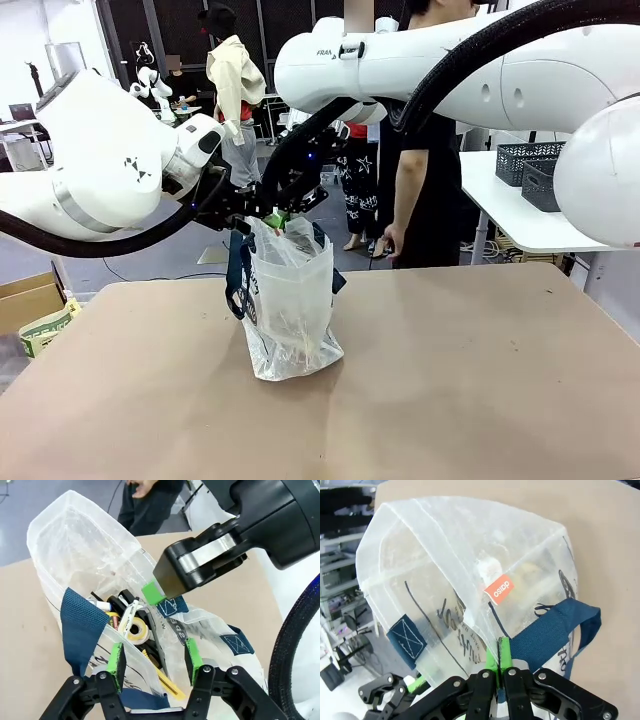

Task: Transfer purchased items from the store into the shopping bag.
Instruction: Move the Reusable shopping bag to the right side of the table.

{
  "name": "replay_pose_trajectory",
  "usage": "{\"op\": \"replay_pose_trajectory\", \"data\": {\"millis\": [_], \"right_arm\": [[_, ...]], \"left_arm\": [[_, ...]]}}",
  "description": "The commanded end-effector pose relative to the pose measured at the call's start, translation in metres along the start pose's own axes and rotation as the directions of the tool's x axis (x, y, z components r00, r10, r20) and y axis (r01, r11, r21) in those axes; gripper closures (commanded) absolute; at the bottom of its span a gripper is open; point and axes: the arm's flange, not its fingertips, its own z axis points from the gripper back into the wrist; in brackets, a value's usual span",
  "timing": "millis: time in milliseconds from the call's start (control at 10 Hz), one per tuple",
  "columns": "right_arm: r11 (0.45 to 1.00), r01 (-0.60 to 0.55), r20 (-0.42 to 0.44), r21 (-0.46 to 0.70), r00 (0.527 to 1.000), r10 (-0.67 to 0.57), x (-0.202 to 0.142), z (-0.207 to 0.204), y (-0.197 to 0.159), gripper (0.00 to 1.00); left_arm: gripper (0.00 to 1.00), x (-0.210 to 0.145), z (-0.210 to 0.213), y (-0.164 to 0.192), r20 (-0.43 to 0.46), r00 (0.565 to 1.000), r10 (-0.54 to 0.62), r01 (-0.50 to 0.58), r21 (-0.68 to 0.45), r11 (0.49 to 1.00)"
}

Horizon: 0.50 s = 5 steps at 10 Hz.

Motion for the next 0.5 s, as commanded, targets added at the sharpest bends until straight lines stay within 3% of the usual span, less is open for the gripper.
{"op": "replay_pose_trajectory", "data": {"millis": [0, 100, 300, 400], "right_arm": [[0.999, 0.031, 0.009, -0.02, 0.999, -0.03, 0.005, 0.003, 0.005, 1.0], [0.999, 0.035, 0.011, -0.016, 0.999, -0.035, 0.006, 0.002, 0.004, 1.0], [0.999, 0.053, 0.034, -0.005, 0.998, -0.053, 0.011, 0.002, 0.001, 1.0], [0.998, 0.06, 0.043, 0.009, 0.997, -0.06, 0.013, 0.003, -0.001, 1.0]], "left_arm": [[0.38, 0.002, -0.002, -0.007, -0.023, 1.0, -0.012, 0.012, -0.012, 1.0], [0.57, 0.0, -0.002, -0.012, -0.057, 0.998, -0.04, 0.039, -0.016, 0.999], [0.95, -0.006, -0.003, -0.018, -0.063, 0.998, 0.008, -0.01, -0.031, 0.999], [1.0, -0.007, -0.004, -0.018, -0.05, 0.998, 0.04, -0.042, -0.045, 0.998]]}}
